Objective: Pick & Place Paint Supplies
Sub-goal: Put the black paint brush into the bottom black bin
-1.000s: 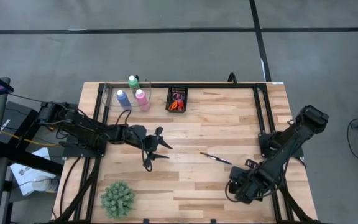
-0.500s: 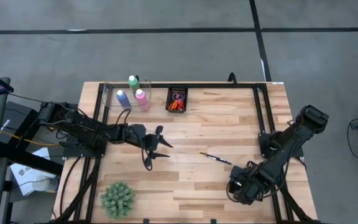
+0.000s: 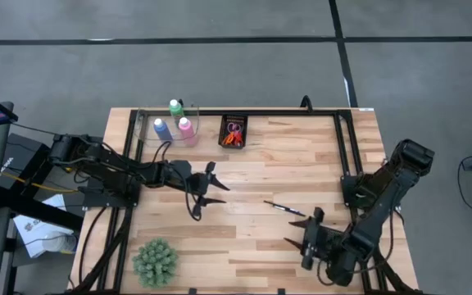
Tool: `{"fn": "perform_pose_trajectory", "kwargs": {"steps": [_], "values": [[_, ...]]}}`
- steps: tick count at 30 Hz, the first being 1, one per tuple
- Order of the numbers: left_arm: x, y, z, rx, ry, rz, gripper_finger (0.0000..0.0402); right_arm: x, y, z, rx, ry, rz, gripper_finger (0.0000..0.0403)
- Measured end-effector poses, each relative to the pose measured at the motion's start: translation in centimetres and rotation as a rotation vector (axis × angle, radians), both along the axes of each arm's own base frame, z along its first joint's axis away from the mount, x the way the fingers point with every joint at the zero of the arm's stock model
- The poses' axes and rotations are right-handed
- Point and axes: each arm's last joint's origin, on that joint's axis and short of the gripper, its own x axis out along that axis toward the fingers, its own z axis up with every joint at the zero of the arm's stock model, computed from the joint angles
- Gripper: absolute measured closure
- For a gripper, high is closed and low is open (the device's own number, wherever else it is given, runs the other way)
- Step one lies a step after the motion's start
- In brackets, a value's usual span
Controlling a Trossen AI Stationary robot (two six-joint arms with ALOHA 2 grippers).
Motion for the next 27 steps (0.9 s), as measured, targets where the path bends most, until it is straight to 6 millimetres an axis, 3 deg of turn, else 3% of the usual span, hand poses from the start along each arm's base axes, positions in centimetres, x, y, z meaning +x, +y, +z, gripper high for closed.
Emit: {"fn": "perform_pose_trajectory", "kwargs": {"steps": [5,10,14,21,27], "values": [[0.1,0.0,0.4,-0.010,-0.037,-0.005,0.0215,2.4,-0.3,-0.2,-0.094,-0.129,0.067,0.0198],[0.1,0.0,0.5,-0.014,-0.048,-0.004,0.0213,5.4,-2.8,-0.8,-0.005,-0.281,0.343,0.0210],[0.1,0.0,0.4,-0.035,-0.041,0.002,0.0214,5.9,-5.0,-0.8,-0.074,-0.423,0.448,0.0211],[0.7,-0.1,-0.5,-0.092,-0.002,0.018,0.0201,3.2,-9.0,-1.6,-0.151,-0.415,0.412,0.0215],[3.8,-0.3,-2.0,-0.073,0.064,0.026,0.0182,-0.4,-11.0,-1.8,-0.093,-0.462,0.401,0.0218]]}}
